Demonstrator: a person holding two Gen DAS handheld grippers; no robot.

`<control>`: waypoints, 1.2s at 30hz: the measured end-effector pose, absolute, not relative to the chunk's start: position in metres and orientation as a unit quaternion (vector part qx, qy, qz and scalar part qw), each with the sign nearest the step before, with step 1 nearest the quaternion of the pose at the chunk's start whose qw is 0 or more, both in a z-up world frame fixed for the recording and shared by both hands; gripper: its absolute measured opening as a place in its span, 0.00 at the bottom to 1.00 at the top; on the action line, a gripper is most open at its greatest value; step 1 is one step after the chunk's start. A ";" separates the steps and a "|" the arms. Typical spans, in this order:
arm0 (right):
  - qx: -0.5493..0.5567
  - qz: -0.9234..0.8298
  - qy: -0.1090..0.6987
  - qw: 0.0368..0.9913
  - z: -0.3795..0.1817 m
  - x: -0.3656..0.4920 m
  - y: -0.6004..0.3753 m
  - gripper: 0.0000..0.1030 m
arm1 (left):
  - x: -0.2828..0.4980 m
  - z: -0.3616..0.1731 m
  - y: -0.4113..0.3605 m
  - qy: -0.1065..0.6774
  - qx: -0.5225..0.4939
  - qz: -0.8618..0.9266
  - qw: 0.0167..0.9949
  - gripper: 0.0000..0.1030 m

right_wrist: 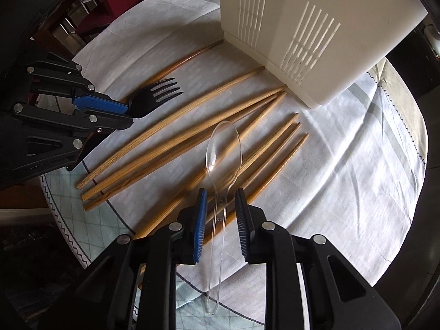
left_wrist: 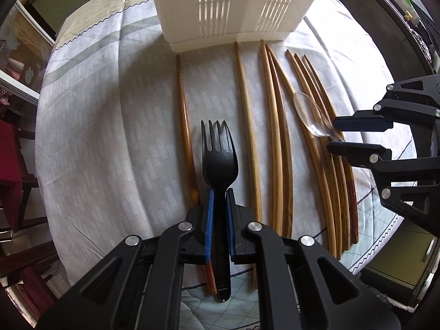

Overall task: Organize utensils
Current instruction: 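Grasp the black fork with the left tool while the right tool grasps the clear spoon, then lift the fork with the left tool into the white holder while the right tool drops the spoon in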

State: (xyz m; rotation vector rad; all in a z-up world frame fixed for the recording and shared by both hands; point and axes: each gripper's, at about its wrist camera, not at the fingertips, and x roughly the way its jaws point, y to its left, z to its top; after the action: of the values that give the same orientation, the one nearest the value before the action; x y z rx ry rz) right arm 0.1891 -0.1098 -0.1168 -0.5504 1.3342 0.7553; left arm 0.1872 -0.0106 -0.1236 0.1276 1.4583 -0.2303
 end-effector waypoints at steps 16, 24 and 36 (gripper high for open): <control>-0.159 0.355 0.558 0.733 -0.088 0.181 -0.113 0.09 | 0.185 -0.104 -0.005 0.643 0.042 -0.108 0.757 0.08; -0.080 0.368 0.479 0.793 -0.045 0.159 -0.147 0.09 | 0.177 -0.056 0.005 0.591 0.000 -0.125 0.797 0.08; 0.018 0.359 0.306 0.881 0.062 0.178 -0.189 0.09 | 0.193 0.101 0.006 0.350 -0.062 -0.149 0.922 0.08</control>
State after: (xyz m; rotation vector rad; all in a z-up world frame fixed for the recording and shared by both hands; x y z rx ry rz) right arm 0.1779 -0.1889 0.0618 0.0365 0.6383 0.7475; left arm 0.1934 0.0063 0.1011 -0.1274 0.7197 -0.3068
